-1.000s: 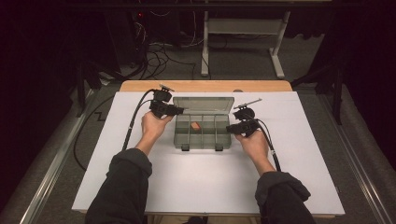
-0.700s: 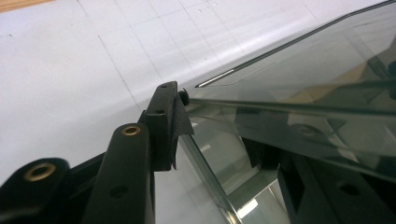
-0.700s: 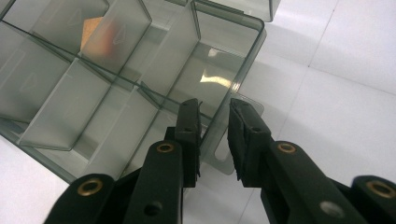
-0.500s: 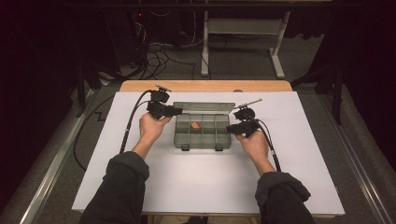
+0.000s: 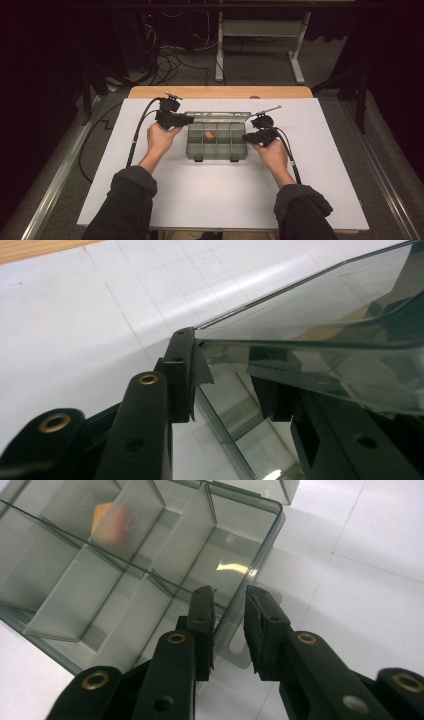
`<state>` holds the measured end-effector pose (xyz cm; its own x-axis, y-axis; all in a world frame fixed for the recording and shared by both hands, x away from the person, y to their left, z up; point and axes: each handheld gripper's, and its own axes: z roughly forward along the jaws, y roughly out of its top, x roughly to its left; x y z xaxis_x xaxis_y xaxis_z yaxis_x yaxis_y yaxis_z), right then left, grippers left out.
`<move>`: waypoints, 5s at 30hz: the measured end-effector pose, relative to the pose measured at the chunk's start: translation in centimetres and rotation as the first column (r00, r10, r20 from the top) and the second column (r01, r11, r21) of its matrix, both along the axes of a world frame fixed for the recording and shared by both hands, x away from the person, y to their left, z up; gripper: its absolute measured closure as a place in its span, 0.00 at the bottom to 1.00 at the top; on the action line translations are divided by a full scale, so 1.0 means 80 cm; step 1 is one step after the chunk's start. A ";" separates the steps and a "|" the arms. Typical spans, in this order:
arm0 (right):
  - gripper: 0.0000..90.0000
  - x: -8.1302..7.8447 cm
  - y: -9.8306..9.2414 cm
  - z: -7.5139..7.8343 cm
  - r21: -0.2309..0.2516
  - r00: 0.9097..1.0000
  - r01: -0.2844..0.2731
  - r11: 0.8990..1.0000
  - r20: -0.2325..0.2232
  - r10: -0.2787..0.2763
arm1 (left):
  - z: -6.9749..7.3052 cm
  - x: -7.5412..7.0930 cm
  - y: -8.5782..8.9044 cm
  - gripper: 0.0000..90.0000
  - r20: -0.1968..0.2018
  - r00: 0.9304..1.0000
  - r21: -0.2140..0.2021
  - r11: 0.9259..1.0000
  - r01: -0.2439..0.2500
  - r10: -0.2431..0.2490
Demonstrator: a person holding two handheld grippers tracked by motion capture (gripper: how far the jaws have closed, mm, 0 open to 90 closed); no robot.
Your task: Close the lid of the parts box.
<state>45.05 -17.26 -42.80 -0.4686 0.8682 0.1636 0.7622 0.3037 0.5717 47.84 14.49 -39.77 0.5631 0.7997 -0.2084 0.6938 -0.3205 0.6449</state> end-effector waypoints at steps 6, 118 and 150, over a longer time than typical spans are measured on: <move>0.81 0.002 -0.004 -0.001 0.026 1.000 -0.012 1.000 -0.002 0.012 | -0.004 0.000 0.002 0.71 -0.003 1.000 -0.013 1.000 -0.001 0.000; 1.00 -0.048 -0.025 0.017 0.082 0.981 -0.148 0.986 0.137 0.136 | -0.023 -0.065 0.012 0.75 -0.058 0.992 -0.023 0.993 0.113 -0.114; 0.76 -0.073 -0.044 0.025 0.107 0.971 -0.151 0.983 0.204 0.126 | -0.018 -0.099 0.035 0.50 0.051 0.998 -0.013 0.999 0.045 -0.044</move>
